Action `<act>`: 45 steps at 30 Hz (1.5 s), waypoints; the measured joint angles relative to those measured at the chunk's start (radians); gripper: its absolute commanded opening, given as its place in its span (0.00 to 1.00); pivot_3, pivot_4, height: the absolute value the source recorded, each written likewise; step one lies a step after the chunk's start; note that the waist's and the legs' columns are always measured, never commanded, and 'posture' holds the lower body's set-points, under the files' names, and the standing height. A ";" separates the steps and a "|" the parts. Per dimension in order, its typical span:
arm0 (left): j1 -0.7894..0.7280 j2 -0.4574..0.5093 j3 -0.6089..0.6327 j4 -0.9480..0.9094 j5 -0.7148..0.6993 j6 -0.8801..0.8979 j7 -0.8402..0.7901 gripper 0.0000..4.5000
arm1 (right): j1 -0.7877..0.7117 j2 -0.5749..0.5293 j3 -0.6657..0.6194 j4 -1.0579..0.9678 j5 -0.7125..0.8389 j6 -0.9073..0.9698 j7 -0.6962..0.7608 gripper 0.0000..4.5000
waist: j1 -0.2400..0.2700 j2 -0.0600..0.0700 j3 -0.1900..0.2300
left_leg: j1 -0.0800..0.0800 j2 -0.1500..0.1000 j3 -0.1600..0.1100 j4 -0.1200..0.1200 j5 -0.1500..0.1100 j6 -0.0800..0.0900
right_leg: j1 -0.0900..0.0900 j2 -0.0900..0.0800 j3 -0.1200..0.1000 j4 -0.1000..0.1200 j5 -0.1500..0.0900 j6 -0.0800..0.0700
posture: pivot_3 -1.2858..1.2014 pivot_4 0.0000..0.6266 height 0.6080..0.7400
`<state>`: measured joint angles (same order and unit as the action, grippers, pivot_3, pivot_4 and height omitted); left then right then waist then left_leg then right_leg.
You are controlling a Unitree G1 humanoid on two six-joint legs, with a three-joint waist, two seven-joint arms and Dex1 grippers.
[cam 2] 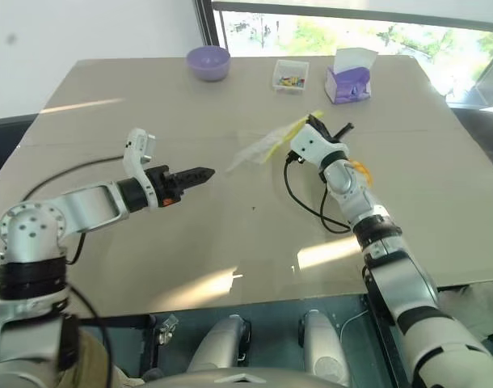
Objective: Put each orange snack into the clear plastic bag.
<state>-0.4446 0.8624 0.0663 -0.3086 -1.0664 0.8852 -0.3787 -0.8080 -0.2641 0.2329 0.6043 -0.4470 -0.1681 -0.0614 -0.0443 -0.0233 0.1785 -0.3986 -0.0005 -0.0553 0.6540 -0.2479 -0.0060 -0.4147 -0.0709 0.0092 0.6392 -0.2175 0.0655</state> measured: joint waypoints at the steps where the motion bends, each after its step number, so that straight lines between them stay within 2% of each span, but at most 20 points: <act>1: 0.001 0.032 -0.030 -0.031 0.095 -0.089 -0.086 0.50 | 0.010 0.003 0.006 -0.037 -0.012 0.034 0.010 0.00 | 0.001 0.002 0.000 | 0.000 -0.001 -0.002 -0.001 0.001 -0.001 | 0.000 -0.001 -0.002 0.000 -0.001 -0.001 | 0.52 0.24 0.88; 4: -0.003 0.036 -0.084 -0.071 0.279 -0.261 -0.235 0.50 | 0.041 0.020 0.018 -0.142 -0.047 0.144 0.028 0.00 | 0.001 0.003 0.000 | 0.000 -0.002 -0.011 -0.002 0.002 -0.003 | 0.002 -0.002 -0.011 0.002 -0.004 -0.006 | 0.52 0.24 0.83; 8: -0.026 0.000 -0.188 -0.075 0.423 -0.287 -0.270 0.50 | 0.074 0.047 0.022 -0.235 -0.067 0.270 0.048 0.00 | -0.001 0.004 0.001 | -0.002 -0.002 -0.024 -0.003 0.003 -0.005 | 0.003 -0.002 -0.022 0.006 -0.007 -0.010 | 0.52 0.24 0.76; 13: -0.051 -0.072 -0.229 -0.075 0.469 -0.234 -0.250 0.50 | 0.088 0.071 0.024 -0.282 -0.074 0.342 0.055 0.00 | -0.006 0.005 0.001 | -0.003 -0.003 -0.032 -0.003 0.005 -0.007 | 0.004 -0.002 -0.030 0.010 -0.009 -0.012 | 0.52 0.24 0.69; 14: -0.075 -0.115 -0.246 -0.073 0.514 -0.212 -0.219 0.50 | 0.089 0.076 0.025 -0.297 -0.075 0.360 0.056 0.00 | -0.019 0.005 0.002 | -0.003 -0.006 -0.039 -0.002 0.007 -0.010 | 0.004 -0.007 -0.038 0.018 -0.015 -0.013 | 0.52 0.24 0.67; 16: -0.081 -0.124 -0.261 -0.072 0.531 -0.206 -0.209 0.50 | 0.090 0.075 0.025 -0.302 -0.076 0.363 0.057 0.00 | -0.023 0.005 0.002 | -0.003 -0.009 -0.041 -0.002 0.008 -0.011 | 0.004 -0.010 -0.040 0.023 -0.018 -0.013 | 0.52 0.24 0.65; 18: -0.097 -0.171 -0.276 -0.064 0.575 -0.193 -0.186 0.50 | 0.090 0.075 0.026 -0.308 -0.079 0.370 0.057 0.00 | -0.026 0.005 0.002 | -0.003 -0.012 -0.045 -0.002 0.008 -0.011 | 0.004 -0.012 -0.043 0.025 -0.020 -0.013 | 0.52 0.24 0.63; 24: -0.138 -0.236 -0.295 -0.030 0.672 -0.184 -0.154 0.50 | 0.090 0.077 0.036 -0.314 -0.083 0.383 0.057 0.00 | -0.028 0.005 0.002 | -0.005 -0.016 -0.050 -0.001 0.012 -0.016 | 0.004 -0.016 -0.048 0.027 -0.022 -0.012 | 0.52 0.24 0.56; 30: -0.161 -0.292 -0.307 -0.009 0.730 -0.152 -0.146 0.50 | 0.094 0.076 0.037 -0.324 -0.083 0.388 0.057 0.00 | -0.027 0.005 0.002 | -0.015 -0.018 -0.061 0.005 0.012 -0.017 | 0.002 -0.017 -0.058 0.027 -0.022 -0.012 | 0.52 0.24 0.51; 33: -0.172 -0.322 -0.312 0.000 0.749 -0.146 -0.146 0.33 | 0.101 0.076 0.042 -0.333 -0.085 0.397 0.059 0.00 | -0.027 0.005 0.002 | -0.017 -0.020 -0.064 0.009 0.012 -0.017 | 0.002 -0.019 -0.061 0.028 -0.023 -0.011 | 0.52 0.24 0.48; 36: -0.178 -0.332 -0.312 0.013 0.766 -0.145 -0.150 0.03 | 0.107 0.074 0.042 -0.344 -0.085 0.404 0.063 0.00 | -0.027 0.005 0.002 | -0.018 -0.024 -0.066 0.014 0.012 -0.017 | 0.002 -0.024 -0.062 0.038 -0.028 -0.010 | 0.52 0.24 0.46; 41: -0.178 -0.332 -0.309 0.078 0.811 -0.199 -0.163 0.01 | 0.114 0.062 0.037 -0.365 -0.080 0.407 0.079 0.00 | -0.026 0.005 0.002 | -0.017 -0.032 -0.070 0.017 0.011 -0.015 | 0.001 -0.033 -0.066 0.053 -0.037 -0.010 | 0.52 0.24 0.44; 45: -0.178 -0.308 -0.304 0.229 0.894 -0.478 -0.210 0.01 | 0.114 0.053 0.030 -0.370 -0.048 0.400 0.101 0.00 | -0.022 0.005 0.002 | -0.018 -0.032 -0.062 0.018 0.012 -0.016 | -0.007 -0.034 -0.059 0.059 -0.039 -0.010 | 0.52 0.24 0.44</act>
<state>-0.6223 0.5541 -0.2373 -0.0795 -0.1725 0.4076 -0.5886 -0.6944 -0.2115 0.2624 0.2339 -0.4951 0.2318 0.0395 -0.0662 -0.0180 0.1803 -0.4168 -0.0327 -0.1176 0.6724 -0.2361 -0.0218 -0.4214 -0.1050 -0.0499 0.6980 -0.2563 0.0552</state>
